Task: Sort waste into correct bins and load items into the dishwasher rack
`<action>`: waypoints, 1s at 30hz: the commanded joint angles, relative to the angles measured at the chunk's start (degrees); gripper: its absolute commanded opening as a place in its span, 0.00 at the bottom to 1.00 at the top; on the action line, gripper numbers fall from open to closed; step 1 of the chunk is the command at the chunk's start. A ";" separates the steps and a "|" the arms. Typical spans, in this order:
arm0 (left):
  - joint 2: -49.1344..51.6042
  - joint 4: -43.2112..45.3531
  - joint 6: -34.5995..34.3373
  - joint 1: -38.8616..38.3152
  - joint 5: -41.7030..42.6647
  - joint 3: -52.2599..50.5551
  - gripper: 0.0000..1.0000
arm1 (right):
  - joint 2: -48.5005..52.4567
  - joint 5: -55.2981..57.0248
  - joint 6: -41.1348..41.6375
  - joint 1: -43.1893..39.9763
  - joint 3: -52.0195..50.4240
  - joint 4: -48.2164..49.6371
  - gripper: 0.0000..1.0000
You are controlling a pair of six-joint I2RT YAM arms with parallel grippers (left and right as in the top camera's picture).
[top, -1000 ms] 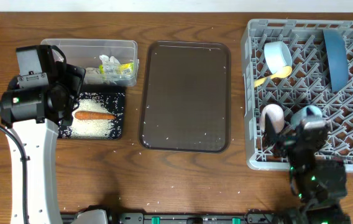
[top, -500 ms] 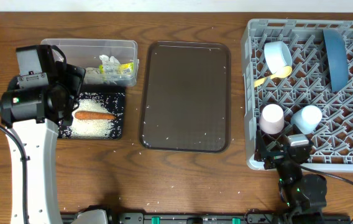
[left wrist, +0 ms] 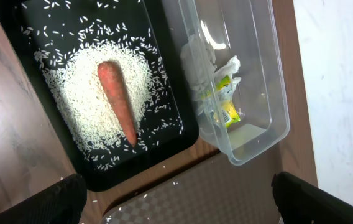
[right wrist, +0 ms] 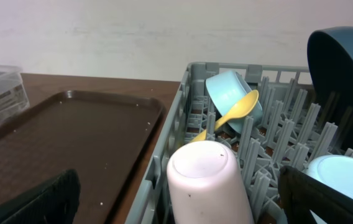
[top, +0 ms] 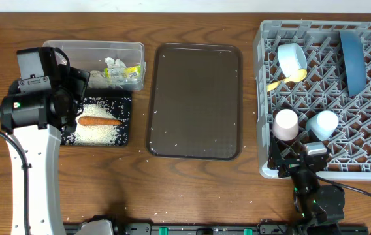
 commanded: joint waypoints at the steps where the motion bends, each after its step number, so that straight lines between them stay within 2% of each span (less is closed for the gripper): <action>1: -0.31 -0.31 0.13 0.26 -0.50 0.33 0.98 | -0.42 0.00 0.61 -0.59 -0.26 -0.07 0.99; 13: -0.31 -0.52 0.17 0.26 -0.50 0.33 0.98 | -0.42 0.00 0.61 -0.59 -0.26 -0.07 0.99; 23: -4.94 -6.93 0.33 -0.55 -4.33 -1.40 0.98 | -0.42 0.00 0.61 -0.59 -0.26 -0.07 0.99; 26: -9.40 -1.55 7.02 -1.68 -6.80 -4.79 0.98 | -0.42 0.00 0.61 -0.59 -0.26 -0.07 0.99; 30: -19.04 16.06 29.90 -2.56 -4.09 -13.77 0.98 | -0.42 0.00 0.61 -0.59 -0.26 -0.07 0.99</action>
